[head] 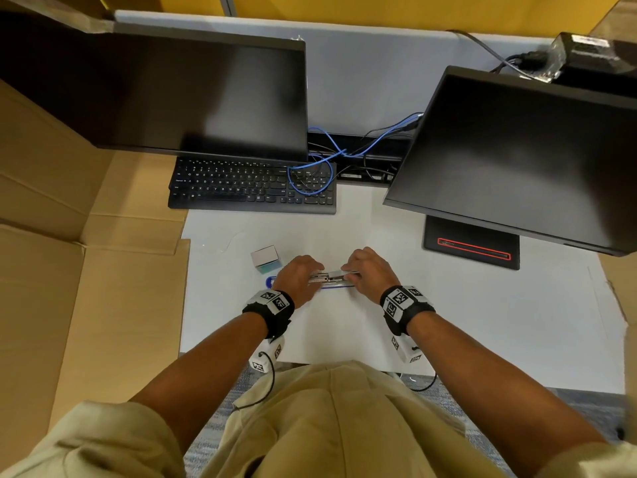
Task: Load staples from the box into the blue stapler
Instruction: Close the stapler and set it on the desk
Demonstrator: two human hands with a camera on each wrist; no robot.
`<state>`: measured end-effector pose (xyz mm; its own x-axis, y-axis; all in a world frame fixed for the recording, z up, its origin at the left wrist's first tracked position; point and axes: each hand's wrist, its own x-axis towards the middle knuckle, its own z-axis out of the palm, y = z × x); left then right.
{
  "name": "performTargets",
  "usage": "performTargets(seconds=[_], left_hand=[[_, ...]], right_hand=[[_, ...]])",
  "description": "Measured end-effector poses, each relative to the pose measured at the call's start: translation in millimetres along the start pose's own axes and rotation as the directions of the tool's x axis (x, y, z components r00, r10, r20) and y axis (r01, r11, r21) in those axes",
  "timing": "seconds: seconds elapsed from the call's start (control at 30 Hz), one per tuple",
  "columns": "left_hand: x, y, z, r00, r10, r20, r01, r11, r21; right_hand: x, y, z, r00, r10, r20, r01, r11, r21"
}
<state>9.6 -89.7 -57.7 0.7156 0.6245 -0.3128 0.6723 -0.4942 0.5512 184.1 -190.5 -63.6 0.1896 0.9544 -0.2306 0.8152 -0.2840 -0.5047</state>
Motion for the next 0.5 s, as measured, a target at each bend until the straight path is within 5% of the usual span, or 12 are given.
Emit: performTargets(seconds=[0.2,0.5], left_hand=[[-2,-13,3,0.998,0.047,0.046,-0.056,0.973,0.225],[3,-20,7,0.993,0.019,0.113,-0.05,0.957,0.285]], right_hand=[[-3,6,2,1.0,0.02,0.017,-0.019,0.998,-0.058],[-5,7,2,0.999,0.021,0.027,-0.018,0.993,-0.12]])
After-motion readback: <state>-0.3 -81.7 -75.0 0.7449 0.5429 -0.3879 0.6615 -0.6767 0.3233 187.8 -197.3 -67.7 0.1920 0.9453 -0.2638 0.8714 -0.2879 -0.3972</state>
